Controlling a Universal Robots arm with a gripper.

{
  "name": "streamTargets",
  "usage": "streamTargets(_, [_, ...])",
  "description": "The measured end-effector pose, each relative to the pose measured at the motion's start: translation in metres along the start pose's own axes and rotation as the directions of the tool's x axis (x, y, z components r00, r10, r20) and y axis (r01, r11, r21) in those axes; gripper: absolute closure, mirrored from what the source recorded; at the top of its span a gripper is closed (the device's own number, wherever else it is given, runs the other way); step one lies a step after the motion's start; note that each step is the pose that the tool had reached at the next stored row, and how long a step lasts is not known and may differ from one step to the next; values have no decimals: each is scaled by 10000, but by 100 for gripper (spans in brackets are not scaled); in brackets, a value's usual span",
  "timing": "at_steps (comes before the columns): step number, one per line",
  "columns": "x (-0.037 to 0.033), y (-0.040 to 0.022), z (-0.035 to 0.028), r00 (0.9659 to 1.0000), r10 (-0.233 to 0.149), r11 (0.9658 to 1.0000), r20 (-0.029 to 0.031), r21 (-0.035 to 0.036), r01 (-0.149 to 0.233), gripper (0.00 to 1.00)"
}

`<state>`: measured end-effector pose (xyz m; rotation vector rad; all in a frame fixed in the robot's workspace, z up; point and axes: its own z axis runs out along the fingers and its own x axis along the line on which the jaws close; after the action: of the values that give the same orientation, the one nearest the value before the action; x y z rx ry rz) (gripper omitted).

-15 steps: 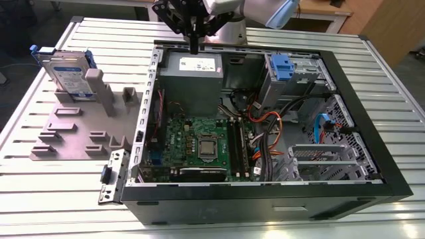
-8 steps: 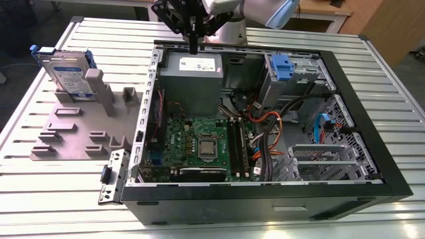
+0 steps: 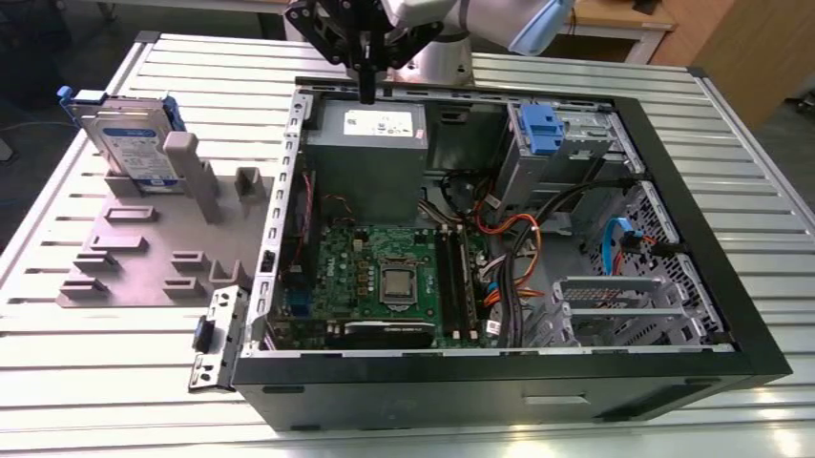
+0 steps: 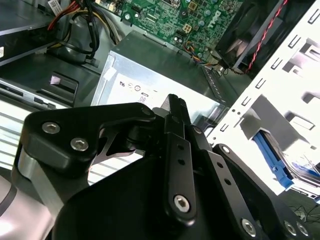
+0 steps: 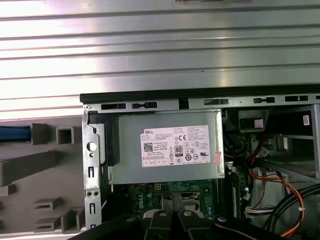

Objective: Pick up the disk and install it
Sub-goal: 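Reach for the disk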

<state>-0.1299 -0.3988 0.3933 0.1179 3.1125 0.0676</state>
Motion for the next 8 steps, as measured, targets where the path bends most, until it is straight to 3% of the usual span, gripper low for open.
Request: streamTargets(8, [47, 0, -1, 10000, 0, 10000, 0, 0, 0, 89])
